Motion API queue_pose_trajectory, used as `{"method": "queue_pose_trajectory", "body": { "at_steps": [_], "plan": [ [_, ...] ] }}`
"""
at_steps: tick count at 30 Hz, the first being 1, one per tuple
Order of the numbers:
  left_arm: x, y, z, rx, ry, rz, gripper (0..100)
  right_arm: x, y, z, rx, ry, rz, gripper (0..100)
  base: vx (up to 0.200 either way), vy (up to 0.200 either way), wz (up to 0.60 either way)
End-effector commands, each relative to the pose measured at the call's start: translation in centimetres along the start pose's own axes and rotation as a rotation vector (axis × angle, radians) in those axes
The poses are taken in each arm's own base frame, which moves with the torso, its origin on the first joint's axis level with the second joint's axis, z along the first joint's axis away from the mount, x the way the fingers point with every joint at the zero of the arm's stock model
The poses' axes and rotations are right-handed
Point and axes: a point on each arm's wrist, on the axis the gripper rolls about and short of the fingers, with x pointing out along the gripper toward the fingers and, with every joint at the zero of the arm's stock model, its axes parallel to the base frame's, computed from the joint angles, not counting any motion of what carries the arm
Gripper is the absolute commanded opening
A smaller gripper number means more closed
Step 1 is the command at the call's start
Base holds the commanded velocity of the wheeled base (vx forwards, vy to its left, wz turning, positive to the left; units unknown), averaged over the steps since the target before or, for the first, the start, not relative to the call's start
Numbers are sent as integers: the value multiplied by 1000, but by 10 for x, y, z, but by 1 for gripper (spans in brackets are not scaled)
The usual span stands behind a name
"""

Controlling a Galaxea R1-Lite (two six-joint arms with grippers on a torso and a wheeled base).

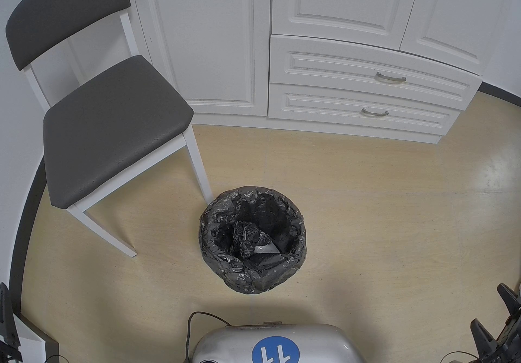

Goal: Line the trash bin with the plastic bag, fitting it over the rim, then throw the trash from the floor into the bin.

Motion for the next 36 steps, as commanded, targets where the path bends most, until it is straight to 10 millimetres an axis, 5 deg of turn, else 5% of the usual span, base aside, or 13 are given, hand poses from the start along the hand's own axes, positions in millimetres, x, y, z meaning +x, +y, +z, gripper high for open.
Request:
{"method": "queue_pose_trajectory", "body": {
  "at_steps": [1, 36],
  "plan": [
    [-2, 0, -1, 0, -10, 4, 100, 0, 0, -5, 7, 3, 1, 100, 0, 0, 0],
    [2, -1, -11, 39, 26, 12, 100, 0, -1, -5, 9, -1, -41, 100, 0, 0, 0]
  ]
}}
